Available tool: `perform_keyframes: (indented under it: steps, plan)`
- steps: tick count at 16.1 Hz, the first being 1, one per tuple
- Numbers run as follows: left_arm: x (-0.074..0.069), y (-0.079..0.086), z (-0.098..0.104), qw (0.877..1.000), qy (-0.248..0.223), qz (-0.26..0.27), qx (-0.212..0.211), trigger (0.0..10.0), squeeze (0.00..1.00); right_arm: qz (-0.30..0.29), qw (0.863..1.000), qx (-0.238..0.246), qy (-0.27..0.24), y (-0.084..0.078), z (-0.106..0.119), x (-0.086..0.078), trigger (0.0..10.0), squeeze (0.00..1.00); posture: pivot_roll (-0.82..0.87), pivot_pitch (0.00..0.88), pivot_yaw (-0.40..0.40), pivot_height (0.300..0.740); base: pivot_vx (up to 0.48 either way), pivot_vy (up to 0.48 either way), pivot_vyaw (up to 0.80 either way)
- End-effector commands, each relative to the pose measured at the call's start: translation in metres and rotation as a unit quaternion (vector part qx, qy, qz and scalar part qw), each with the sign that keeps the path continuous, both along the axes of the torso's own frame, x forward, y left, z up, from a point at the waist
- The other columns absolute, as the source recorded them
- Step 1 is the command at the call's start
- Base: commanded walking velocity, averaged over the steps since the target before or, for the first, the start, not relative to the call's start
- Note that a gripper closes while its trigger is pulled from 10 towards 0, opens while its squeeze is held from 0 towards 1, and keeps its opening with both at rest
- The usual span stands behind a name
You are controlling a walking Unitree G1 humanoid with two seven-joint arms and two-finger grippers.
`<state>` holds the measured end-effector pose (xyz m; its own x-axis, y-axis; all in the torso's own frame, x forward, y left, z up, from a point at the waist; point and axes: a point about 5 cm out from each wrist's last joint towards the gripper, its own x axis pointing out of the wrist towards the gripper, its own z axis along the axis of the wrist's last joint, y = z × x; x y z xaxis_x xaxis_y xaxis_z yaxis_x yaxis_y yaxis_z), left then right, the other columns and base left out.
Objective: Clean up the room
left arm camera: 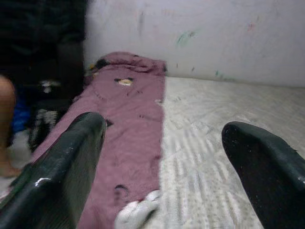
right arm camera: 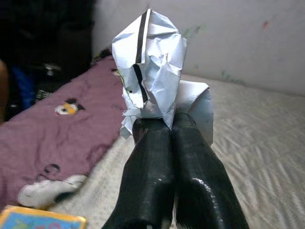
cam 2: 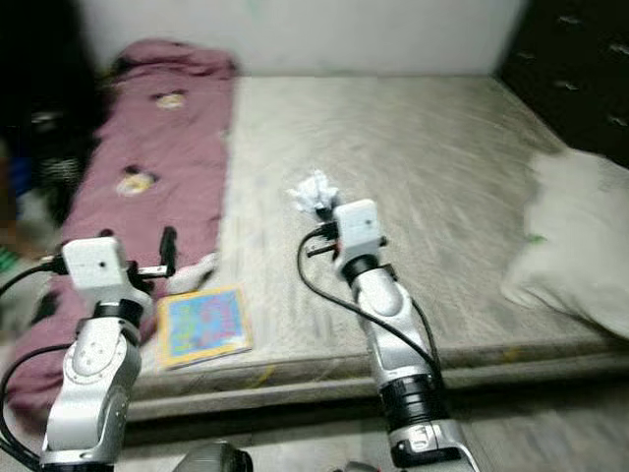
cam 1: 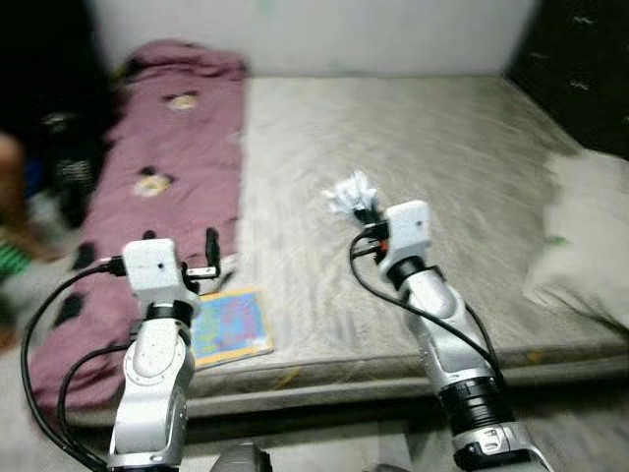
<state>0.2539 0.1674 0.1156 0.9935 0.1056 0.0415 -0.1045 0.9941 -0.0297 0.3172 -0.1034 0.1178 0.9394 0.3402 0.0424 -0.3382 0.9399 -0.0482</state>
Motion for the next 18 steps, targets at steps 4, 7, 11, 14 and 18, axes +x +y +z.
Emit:
perform_keyframes:
  steps: [4, 7, 11, 14, 18]
  plan:
    - [0.0004, 0.0044, 0.0028, 1.000, -0.004, 0.009, 0.001, 10.0, 0.00, 0.015, 1.000, 0.007, -0.013, 0.0070, 0.0073, 0.0008, 10.0, 0.00, -0.01, 0.000, -0.017, 0.740, 0.000, 0.480, 0.20]
    - [0.0000, 0.0052, 0.0024, 1.000, -0.003, 0.011, -0.001, 10.0, 0.00, 0.025, 0.999, 0.009, -0.018, 0.0104, 0.0086, -0.0004, 10.0, 0.00, -0.01, 0.000, -0.017, 0.740, 0.000, 0.480, 0.00]
    - [0.0000, 0.0057, 0.0019, 1.000, -0.001, 0.016, -0.001, 10.0, 0.00, 0.035, 0.999, 0.010, -0.021, 0.0132, 0.0095, -0.0013, 10.0, 0.00, -0.01, 0.000, -0.021, 0.740, 0.000, 0.480, 0.00]
    - [0.0000, 0.0062, 0.0011, 1.000, 0.000, 0.019, -0.001, 10.0, 0.00, 0.034, 0.999, 0.012, -0.021, 0.0130, 0.0093, -0.0011, 10.0, 0.00, -0.02, 0.000, -0.018, 0.740, 0.000, 0.480, 0.00]
    - [0.0014, 0.0069, 0.0010, 1.000, 0.001, 0.022, -0.001, 10.0, 0.00, 0.039, 0.999, -0.001, -0.029, 0.0146, 0.0109, -0.0008, 10.0, 0.00, -0.02, 0.000, -0.016, 0.740, 0.000, 0.480, 0.40]
